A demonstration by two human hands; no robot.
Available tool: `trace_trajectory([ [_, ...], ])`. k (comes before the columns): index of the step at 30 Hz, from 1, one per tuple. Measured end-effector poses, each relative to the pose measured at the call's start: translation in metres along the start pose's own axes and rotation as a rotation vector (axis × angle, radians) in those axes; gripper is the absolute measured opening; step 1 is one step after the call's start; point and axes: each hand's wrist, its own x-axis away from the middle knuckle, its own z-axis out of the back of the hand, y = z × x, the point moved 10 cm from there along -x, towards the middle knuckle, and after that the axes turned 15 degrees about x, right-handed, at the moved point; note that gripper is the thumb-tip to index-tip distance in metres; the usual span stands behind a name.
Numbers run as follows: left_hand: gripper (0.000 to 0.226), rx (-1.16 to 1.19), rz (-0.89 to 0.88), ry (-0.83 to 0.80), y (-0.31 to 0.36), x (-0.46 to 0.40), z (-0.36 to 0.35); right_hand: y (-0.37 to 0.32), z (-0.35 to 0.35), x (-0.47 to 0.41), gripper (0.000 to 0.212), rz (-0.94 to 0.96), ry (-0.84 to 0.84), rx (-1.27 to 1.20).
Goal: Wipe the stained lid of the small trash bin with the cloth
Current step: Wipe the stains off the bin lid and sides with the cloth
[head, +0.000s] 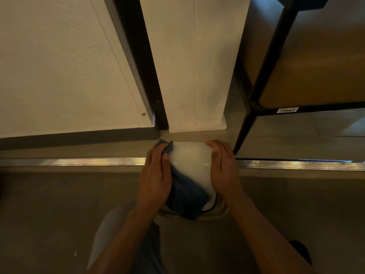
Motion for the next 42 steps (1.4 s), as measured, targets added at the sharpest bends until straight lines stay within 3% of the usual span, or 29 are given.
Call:
trace_trajectory([
  [3,0.021,0.063,0.183,-0.01,-0.013,-0.044,-0.004,0.002,-0.003,-0.001,0.035,-0.014,-0.037,0.007],
  [6,0.031,-0.159,0.368,-0.293,-0.027,-0.09,-0.035,0.006,-0.006,0.0,0.036,-0.056,-0.077,0.001],
  [8,0.043,-0.365,0.324,-0.467,-0.018,-0.105,-0.066,0.005,-0.004,0.0,0.038,-0.079,-0.064,-0.021],
  [11,0.047,-0.547,0.065,-0.602,0.009,-0.097,-0.104,0.004,-0.005,0.001,0.035,-0.078,-0.06,-0.048],
  [15,0.039,-0.328,-0.018,-0.471,0.006,-0.083,-0.059,0.017,-0.016,0.005,0.034,-0.136,-0.166,-0.033],
  [18,0.031,-0.233,0.041,-0.309,-0.009,-0.076,-0.014,0.013,-0.007,0.003,0.026,-0.111,-0.083,-0.018],
  [21,0.03,-0.237,0.049,-0.216,-0.003,-0.073,-0.014,0.014,-0.008,0.002,0.024,-0.123,-0.083,-0.052],
  [28,0.036,-0.409,-0.263,-0.194,0.056,-0.039,-0.065,0.022,-0.007,0.01,0.054,-0.283,-0.064,-0.259],
  [31,0.047,-0.275,-0.27,-0.279,0.061,-0.03,-0.066,0.023,-0.009,0.012,0.029,-0.319,-0.073,-0.322],
  [33,0.048,-0.124,-0.222,-0.19,0.052,-0.031,-0.043,0.022,-0.008,0.007,0.027,-0.326,-0.101,-0.329],
  [35,0.046,-0.019,-0.145,-0.084,0.034,-0.026,-0.02,0.02,-0.002,0.002,0.034,-0.305,-0.12,-0.242],
  [38,0.033,0.06,-0.038,-0.071,0.012,-0.019,-0.012,-0.002,0.012,-0.003,0.044,-0.157,-0.052,-0.033],
  [42,0.043,0.29,0.058,0.005,0.0,-0.014,-0.009,-0.06,-0.001,0.0,0.055,0.09,-0.089,0.268],
])
